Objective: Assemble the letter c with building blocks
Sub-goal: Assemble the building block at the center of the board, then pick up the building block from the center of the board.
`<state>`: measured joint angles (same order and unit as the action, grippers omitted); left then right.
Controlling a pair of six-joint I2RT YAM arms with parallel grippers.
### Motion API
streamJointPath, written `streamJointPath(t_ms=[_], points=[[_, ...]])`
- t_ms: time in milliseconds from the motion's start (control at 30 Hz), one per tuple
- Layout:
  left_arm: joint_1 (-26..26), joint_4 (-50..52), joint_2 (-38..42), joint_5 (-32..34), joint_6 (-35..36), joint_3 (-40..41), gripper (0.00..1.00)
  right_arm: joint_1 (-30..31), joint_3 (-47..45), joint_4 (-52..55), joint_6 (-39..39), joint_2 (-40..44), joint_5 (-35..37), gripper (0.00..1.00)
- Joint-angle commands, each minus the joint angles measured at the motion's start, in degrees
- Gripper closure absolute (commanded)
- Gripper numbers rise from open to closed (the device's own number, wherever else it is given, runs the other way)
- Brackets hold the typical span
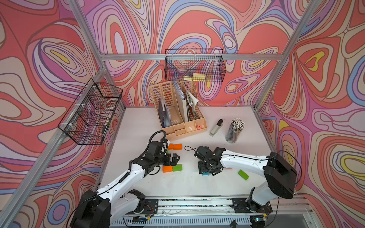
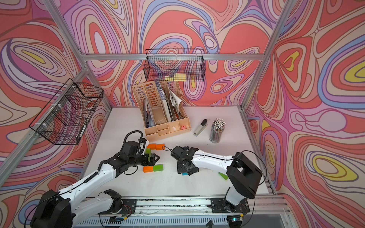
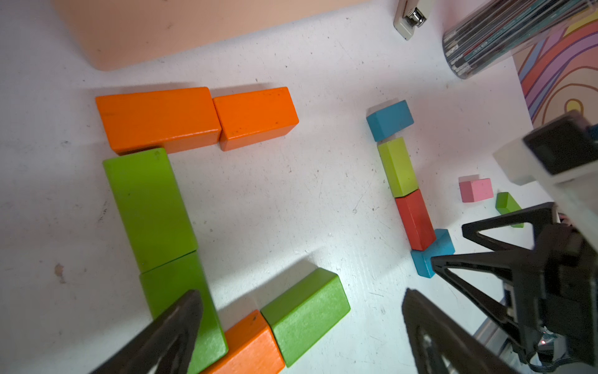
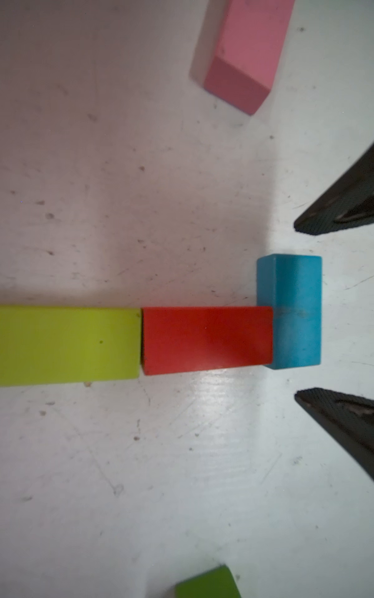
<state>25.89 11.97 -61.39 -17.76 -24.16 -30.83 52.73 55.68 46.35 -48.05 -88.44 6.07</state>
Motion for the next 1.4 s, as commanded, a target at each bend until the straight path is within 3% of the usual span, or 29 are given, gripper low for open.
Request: streamJointPath(t_ms=[0, 133, 300, 400, 733, 967, 1367], points=[[0.2, 0.4, -0.3, -0.3, 0.5, -0.7, 0.01, -1.5, -1.9, 3.6, -4.1, 5.7, 2.1, 0.21], [0.3, -0.1, -0.4, -0.9, 0.3, -0.7, 0.01, -5.5, -5.5, 4.5, -7.1, 11.6, 1.5, 0.17], [0.3, -0.4, -0.9, -1.4, 0.3, -0.6, 0.01, -12.5, -8.2, 8.1, -7.6, 16.7, 2.0, 0.03], [0.2, -0.5, -1.1, -1.3, 0.3, -0.6, 0.01, -16.4, -8.7, 9.7, -6.2, 17.5, 1.9, 0.02], [0.2, -0.8, -1.6, -1.2, 0.4, -0.5, 0.01, -24.0, -9.0, 6.6, 3.2, 13.8, -1.4, 0.18], [0.2, -0.8, -1.6, -1.2, 0.4, -0.5, 0.01, -25.7, -8.9, 3.8, 12.6, 10.3, -1.9, 0.16], [0.3, -0.9, -1.9, -1.1, 0.5, -0.6, 0.01, -28.2, -9.4, 2.8, 13.4, 5.9, -3.2, 0.20]])
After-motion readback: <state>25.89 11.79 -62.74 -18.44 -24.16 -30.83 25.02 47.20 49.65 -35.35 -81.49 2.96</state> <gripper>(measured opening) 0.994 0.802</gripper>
